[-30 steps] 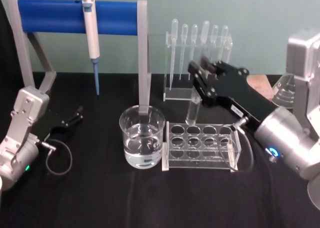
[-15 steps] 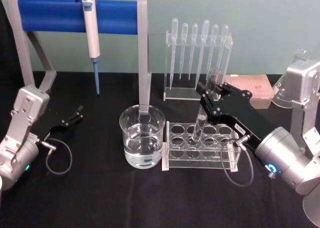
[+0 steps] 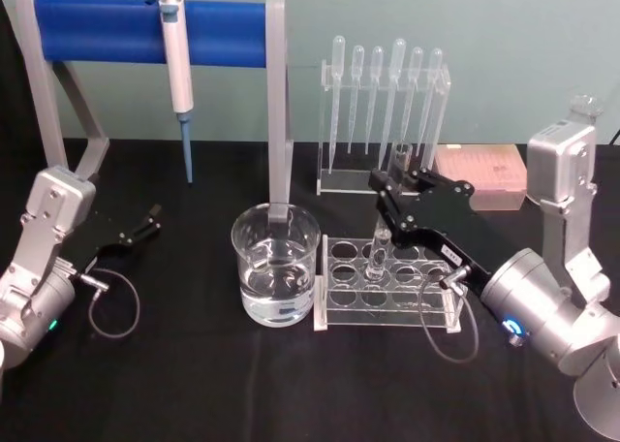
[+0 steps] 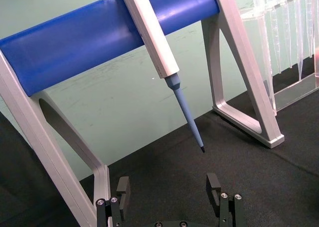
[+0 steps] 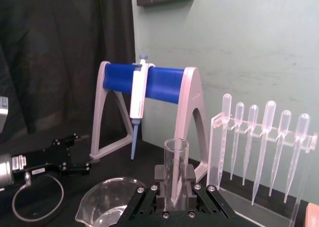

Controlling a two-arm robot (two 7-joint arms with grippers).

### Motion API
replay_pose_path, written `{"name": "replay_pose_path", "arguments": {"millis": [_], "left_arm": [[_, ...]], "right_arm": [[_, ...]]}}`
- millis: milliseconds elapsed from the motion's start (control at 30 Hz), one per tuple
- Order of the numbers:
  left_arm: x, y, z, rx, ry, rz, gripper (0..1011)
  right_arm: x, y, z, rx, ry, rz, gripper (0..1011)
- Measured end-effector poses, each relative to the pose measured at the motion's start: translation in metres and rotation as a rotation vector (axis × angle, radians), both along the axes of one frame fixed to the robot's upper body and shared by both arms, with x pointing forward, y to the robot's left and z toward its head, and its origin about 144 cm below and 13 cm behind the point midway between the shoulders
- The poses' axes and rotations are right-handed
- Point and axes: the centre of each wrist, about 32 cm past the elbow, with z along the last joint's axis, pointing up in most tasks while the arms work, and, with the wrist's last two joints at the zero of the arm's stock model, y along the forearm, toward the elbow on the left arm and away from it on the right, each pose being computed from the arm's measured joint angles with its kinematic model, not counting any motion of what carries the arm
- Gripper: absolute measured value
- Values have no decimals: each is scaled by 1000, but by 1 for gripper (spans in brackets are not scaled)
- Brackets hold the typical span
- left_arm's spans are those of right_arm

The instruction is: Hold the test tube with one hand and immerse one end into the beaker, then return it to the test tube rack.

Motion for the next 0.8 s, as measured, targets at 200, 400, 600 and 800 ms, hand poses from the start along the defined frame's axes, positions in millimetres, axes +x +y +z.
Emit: {"name": "replay_pose_path", "arguments": {"millis": [200,400,600,800], "left_arm": [[0,0,0,0,0,0,1000],[0,0,0,0,0,0,1000],[0,0,0,0,0,0,1000],[0,0,0,0,0,0,1000]], "right_arm": [[2,2,-8,-18,19,4,225],[4,2,-14,-34,34,7,226],[6,2,-22,-47,51,5,225],[9,2,-26,-64,62,9,225]]}}
